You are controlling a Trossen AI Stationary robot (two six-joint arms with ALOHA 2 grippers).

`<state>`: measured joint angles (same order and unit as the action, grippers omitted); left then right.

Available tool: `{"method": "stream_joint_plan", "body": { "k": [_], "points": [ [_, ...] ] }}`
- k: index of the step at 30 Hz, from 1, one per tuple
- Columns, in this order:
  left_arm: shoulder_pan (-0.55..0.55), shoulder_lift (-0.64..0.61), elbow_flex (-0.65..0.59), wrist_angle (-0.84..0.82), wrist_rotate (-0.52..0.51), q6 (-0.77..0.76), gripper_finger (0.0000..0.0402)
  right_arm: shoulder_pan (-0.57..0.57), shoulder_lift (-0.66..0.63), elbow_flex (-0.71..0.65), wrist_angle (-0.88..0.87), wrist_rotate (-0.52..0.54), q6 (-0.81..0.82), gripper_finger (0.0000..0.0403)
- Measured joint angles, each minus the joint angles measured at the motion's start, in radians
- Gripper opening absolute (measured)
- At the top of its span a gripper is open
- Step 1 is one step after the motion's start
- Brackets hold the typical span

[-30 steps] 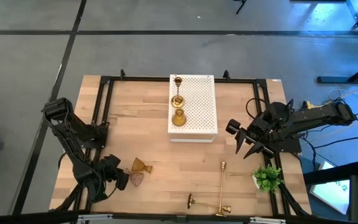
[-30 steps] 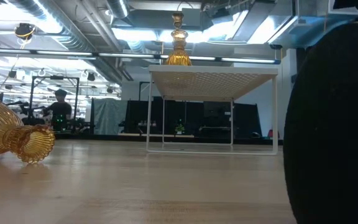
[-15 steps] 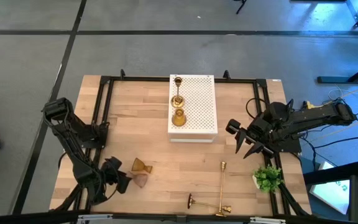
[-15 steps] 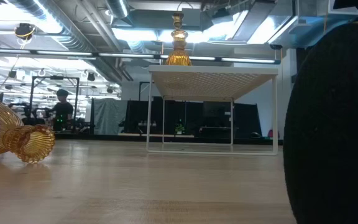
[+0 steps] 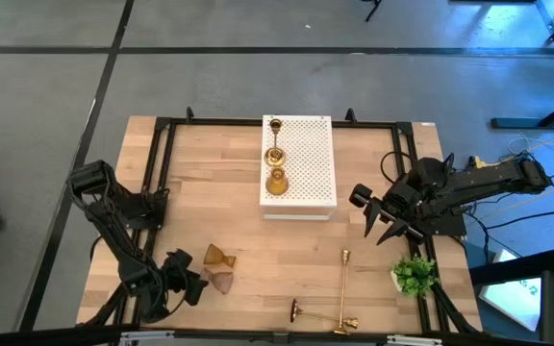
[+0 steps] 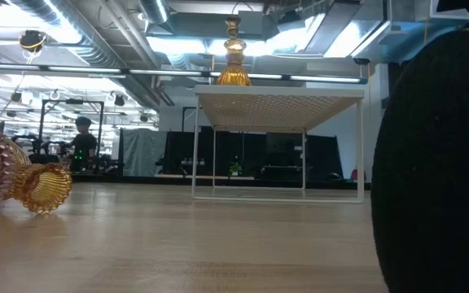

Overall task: Pick & Place candle stick holders
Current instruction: Put the pink candle holder on the shelf

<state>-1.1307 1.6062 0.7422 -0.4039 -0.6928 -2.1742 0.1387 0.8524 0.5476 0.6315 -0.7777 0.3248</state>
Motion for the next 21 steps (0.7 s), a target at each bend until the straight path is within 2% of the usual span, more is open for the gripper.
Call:
{"method": "stream_joint_plan", "body": {
  "k": [8,14,17,21],
  "points": [
    [0.032,0.073,0.0,0.118,-0.002,0.089,0.0207,0.0,0.0,0.0,-0.003,0.025,-0.003,0.0133],
    [0.036,0.079,0.0,0.165,-0.1,0.137,0.019,0.001,0.0,0.0,-0.142,0.066,0.004,0.0133],
    [0.036,0.079,0.0,0.189,-0.118,0.155,0.018,0.003,0.0,0.0,-0.253,0.184,0.005,0.0133],
    [0.04,0.079,0.0,0.211,-0.125,0.175,0.017,0.033,0.005,0.0,-0.389,0.446,0.035,0.0133]
  ]
}}
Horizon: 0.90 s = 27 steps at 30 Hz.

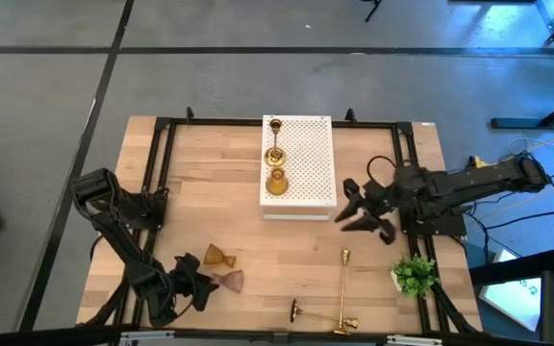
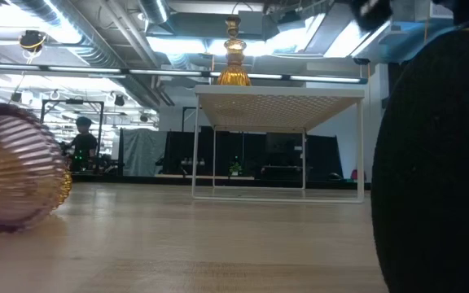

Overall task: Pick & Place candle stick holders
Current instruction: Put the pink candle holder on the shelf

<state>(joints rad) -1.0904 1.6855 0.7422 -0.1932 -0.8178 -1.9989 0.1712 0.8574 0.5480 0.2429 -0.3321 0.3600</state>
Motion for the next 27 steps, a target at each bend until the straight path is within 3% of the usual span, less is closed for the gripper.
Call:
{"method": "stream_joint_plan", "body": {
  "k": [4,7,16,27],
  "points": [
    [0.0,0.0,0.0,0.011,-0.025,0.018,0.0167,0.053,0.056,0.0,-0.106,0.241,0.124,0.0133],
    [0.0,0.0,0.0,0.011,-0.048,0.023,0.0167,0.093,0.137,0.0,-0.099,0.336,0.199,0.0133],
    [0.004,0.0,0.0,0.069,-0.081,0.066,0.0166,0.198,0.447,0.0,0.287,0.326,0.22,0.0133],
    [0.034,-0.001,0.0,0.118,-0.052,0.113,0.0166,0.237,0.655,0.0,0.378,0.38,0.394,0.0133]
  ]
}}
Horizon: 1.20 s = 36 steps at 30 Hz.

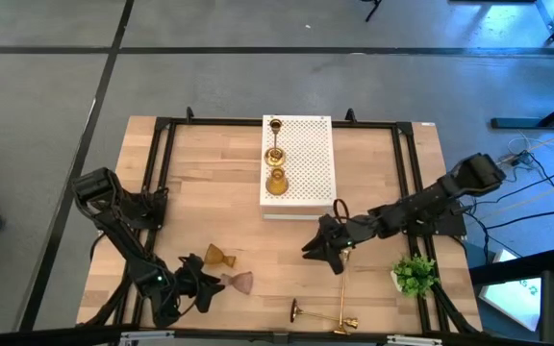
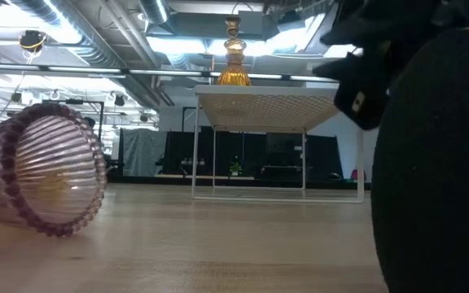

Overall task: Pick & Place candle stick holders
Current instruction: Put the pink candle holder on the shelf

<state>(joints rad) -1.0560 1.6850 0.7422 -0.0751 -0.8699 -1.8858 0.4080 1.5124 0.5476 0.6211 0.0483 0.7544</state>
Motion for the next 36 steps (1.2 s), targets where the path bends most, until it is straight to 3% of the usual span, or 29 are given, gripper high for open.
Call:
{"method": "stream_joint_plan", "body": {
  "k": [16,25,30,36],
  "points": [
    [0.005,0.027,0.0,0.033,0.059,-0.013,0.0166,0.018,0.274,0.201,0.01,-0.191,0.022,0.0146],
    [0.033,0.133,0.001,0.165,0.06,0.067,0.0166,0.026,0.281,0.232,-0.031,-0.194,-0.003,0.0146],
    [0.036,0.132,-0.002,0.263,0.0,0.154,0.0166,0.026,0.281,0.232,-0.034,-0.194,-0.008,0.0146],
    [0.056,0.135,-0.001,0.29,-0.003,0.166,0.0166,0.026,0.281,0.232,-0.034,-0.194,-0.014,0.0146]
  ]
}}
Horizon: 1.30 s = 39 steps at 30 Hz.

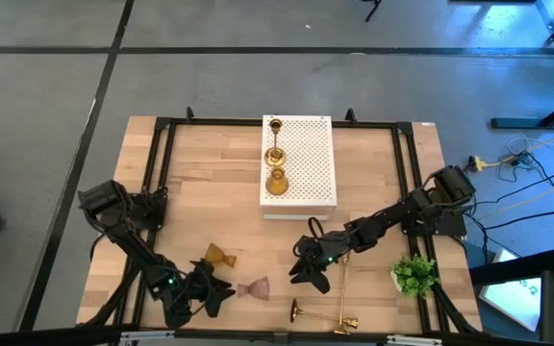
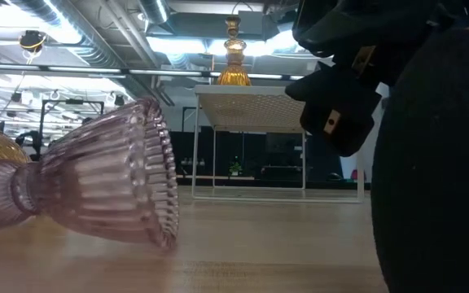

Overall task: Pick & Place candle stick holders
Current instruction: Put the pink candle holder on the shelf

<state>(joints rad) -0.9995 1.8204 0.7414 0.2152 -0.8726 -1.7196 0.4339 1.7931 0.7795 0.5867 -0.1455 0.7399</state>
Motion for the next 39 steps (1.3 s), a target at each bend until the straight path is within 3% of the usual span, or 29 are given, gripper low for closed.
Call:
{"method": "stream_joint_plan", "body": {
  "k": [12,32,39],
  "points": [
    [0.041,0.013,0.0,0.185,0.003,0.125,0.0166,0.0,0.0,0.0,0.0,0.003,0.0,0.0146],
    [0.012,0.013,0.007,0.189,0.082,-0.074,0.0166,0.013,0.0,0.0,-0.004,0.004,0.0,0.0146],
    [0.024,0.087,0.024,0.331,0.155,-0.058,0.0166,0.013,0.0,0.0,-0.004,0.007,0.0,0.0146]
  ]
}}
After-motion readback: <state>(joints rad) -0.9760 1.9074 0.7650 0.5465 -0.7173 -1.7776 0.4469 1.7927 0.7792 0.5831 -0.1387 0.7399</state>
